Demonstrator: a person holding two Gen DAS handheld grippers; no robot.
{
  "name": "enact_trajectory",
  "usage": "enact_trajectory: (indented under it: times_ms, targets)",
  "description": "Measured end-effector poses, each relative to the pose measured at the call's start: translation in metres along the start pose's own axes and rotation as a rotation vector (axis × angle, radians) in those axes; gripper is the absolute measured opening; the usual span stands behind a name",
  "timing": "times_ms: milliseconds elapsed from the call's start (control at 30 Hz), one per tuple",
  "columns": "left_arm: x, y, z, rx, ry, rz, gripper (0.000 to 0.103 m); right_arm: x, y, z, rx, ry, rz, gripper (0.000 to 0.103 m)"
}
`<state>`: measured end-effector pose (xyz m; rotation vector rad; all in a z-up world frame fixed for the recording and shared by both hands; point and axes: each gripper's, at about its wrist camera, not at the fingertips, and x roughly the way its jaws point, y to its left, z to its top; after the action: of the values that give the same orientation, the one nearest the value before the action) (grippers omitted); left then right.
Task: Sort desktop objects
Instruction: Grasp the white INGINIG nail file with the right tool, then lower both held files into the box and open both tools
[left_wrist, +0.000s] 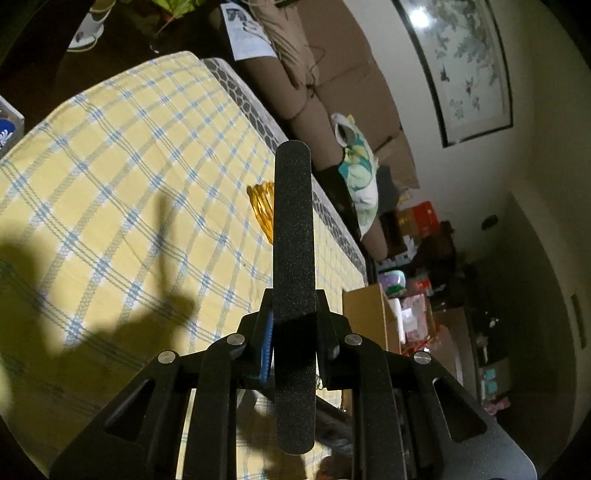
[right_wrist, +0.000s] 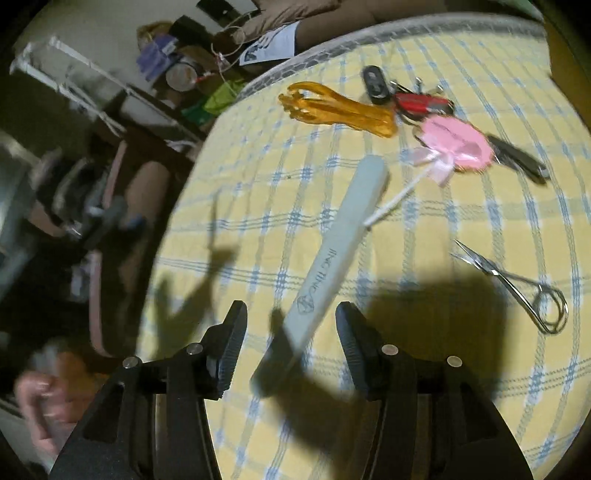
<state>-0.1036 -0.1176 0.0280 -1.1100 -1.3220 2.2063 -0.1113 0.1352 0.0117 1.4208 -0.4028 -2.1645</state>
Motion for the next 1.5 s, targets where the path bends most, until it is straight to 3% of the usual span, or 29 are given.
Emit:
enact_trajectory:
  times_ms: [133,233,367,533,733,1000,1167,1333,1500]
  targets:
    - [-0.001,0.001,-0.001,0.002,0.009,-0.001,0.017,0.013,0.038,-0.011,-0.223,-0.05,-0.243,0.057]
    - [-0.001,0.001,-0.003,0.01,0.021,0.003,0.017,0.026,0.057,-0.025,-0.43,-0.059,-0.403,0.047]
    - [-0.005,0.001,-0.004,0.013,0.027,0.0,0.017,0.011,0.041,-0.021,-0.404,-0.038,-0.353,0.02]
    - [0.005,-0.016,-0.013,0.063,0.068,0.003,0.017,-0.028,0.014,-0.006,-0.251,-0.054,-0.217,0.018]
    - [0.025,-0.054,-0.047,0.152,0.152,0.003,0.017,-0.106,-0.03,-0.002,-0.044,-0.12,-0.08,0.018]
    - [0.08,-0.15,-0.094,0.275,0.243,0.003,0.017,-0.21,-0.071,0.007,-0.02,-0.244,-0.124,0.018]
    - [0.141,-0.224,-0.122,0.327,0.28,0.001,0.018,-0.265,-0.115,0.019,0.025,-0.338,-0.174,0.018]
    - [0.213,-0.266,-0.144,0.385,0.305,0.076,0.017,-0.275,-0.162,0.039,0.095,-0.371,-0.219,0.018]
    - [0.275,-0.274,-0.155,0.42,0.326,0.178,0.017,-0.258,-0.198,0.053,0.159,-0.356,-0.209,0.018]
